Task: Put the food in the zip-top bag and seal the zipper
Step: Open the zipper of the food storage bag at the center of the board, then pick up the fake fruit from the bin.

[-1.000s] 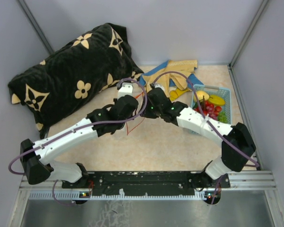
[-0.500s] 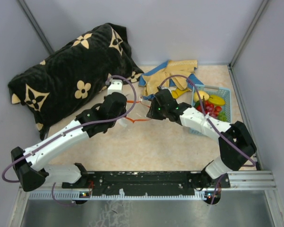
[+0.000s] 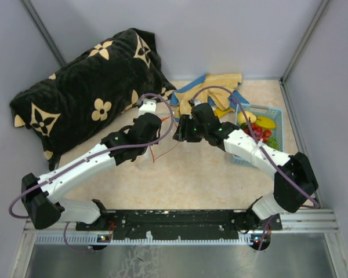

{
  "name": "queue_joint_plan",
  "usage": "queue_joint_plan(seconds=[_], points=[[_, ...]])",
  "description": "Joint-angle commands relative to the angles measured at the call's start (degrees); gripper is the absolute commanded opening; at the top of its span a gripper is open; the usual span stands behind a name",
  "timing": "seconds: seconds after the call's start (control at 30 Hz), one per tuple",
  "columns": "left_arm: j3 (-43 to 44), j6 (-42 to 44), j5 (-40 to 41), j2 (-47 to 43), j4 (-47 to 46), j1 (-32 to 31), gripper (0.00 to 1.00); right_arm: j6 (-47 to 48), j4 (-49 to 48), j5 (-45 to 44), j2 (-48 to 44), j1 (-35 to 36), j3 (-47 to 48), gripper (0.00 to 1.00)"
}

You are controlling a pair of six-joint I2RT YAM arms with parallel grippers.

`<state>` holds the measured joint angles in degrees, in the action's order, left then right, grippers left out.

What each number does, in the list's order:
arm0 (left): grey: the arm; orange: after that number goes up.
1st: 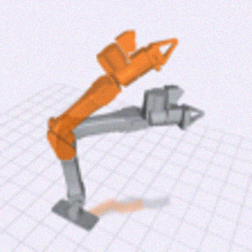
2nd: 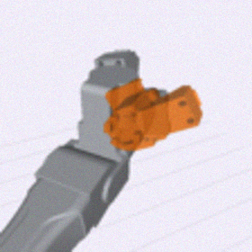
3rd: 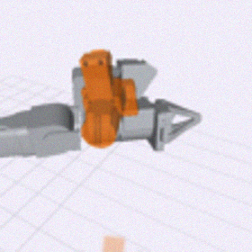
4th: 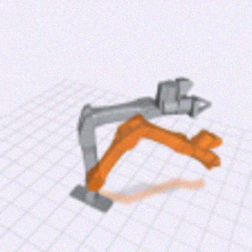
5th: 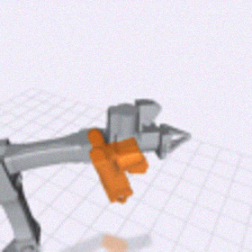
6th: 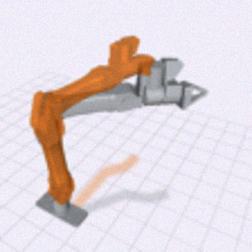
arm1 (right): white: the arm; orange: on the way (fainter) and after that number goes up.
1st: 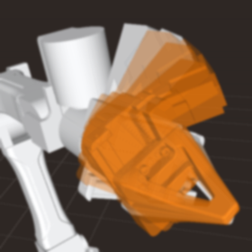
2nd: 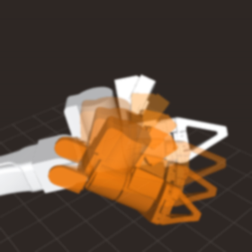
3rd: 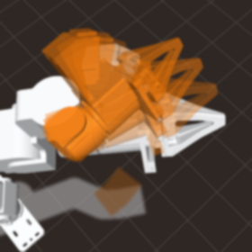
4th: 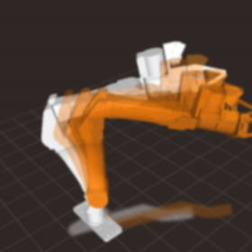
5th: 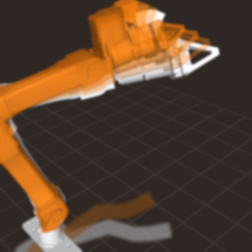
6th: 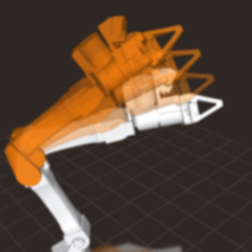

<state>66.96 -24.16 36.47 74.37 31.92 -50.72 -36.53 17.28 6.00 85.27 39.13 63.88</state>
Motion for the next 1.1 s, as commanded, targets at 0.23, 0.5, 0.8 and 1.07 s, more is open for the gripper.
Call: queue_joint_plan(seconds=[0.23, 0.5, 0.8, 1.07], points=[[3.8, -3.7, 2.1, 2.6, 2.0, 0.2, 0.00, 9.1, 9.0, -3.8, -14.0, -0.6, 3.5, 0.71], [4.2, -4.5, 1.2, 3.1, 2.5, 0.3, 0.00, 10.0, 23.0, -16.1, -23.0, -6.0, -0.3, 0.90], [3.3, -3.8, -0.6, 2.7, 1.3, 0.3, 0.00, 8.5, 30.9, -19.1, -28.6, -19.4, -6.9, 0.95], [2.9, -2.5, -1.4, 2.6, 0.6, 0.3, 0.00, 9.3, 25.7, -16.3, -28.4, -30.3, -15.9, 0.95]])
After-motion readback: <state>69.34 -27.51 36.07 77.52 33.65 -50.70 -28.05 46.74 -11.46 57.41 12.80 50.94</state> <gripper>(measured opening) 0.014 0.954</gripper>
